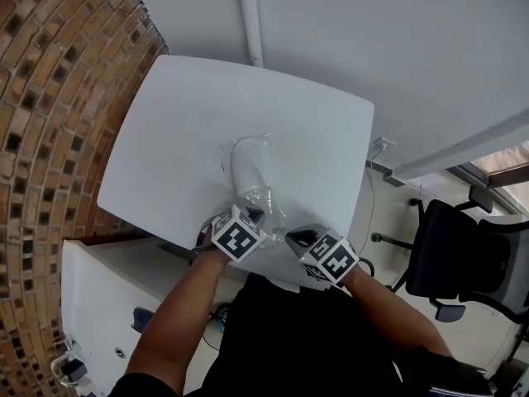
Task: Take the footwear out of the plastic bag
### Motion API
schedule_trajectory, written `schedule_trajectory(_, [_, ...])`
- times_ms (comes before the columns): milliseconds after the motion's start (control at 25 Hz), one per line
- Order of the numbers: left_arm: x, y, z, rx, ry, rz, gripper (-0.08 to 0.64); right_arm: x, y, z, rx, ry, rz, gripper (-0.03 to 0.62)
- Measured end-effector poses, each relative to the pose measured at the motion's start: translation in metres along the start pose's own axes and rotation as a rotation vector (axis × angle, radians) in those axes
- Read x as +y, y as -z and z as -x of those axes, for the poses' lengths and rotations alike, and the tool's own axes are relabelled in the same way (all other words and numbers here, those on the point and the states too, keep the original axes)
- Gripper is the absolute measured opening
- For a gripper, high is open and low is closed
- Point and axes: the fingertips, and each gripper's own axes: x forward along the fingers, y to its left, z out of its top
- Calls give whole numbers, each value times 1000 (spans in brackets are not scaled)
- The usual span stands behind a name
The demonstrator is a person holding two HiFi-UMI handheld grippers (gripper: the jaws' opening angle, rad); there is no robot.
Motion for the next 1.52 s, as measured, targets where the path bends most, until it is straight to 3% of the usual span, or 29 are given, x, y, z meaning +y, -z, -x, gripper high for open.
schedule_trajectory(240, [2, 0, -1, 2, 2, 8, 7, 15, 0, 6, -55, -24, 73, 0])
schedule_trajectory(440, [3, -6, -2, -46, 28, 70, 6, 26, 17, 9, -9, -16, 180, 0])
schedule_trajectory(640, [2, -7, -2, -52, 27, 75, 6, 25, 30, 13, 5, -1, 156, 0])
schedule_trajectory(840, [-1, -9, -4, -63, 31, 89, 6, 19, 39, 18, 34, 34, 190, 2])
schedule_trajectory(1280, [-30, -17, -9, -76, 82, 98, 6, -53, 48, 55, 30, 260, 98, 3])
schedule_trajectory(1440, [-31, -20, -11, -69, 75, 90, 6, -52, 45, 77, -25, 278, 49, 107])
schedule_trajectory(1520, [-31, -20, -10, -69, 73, 90, 6, -35, 30, 88, -85, 247, 47, 112])
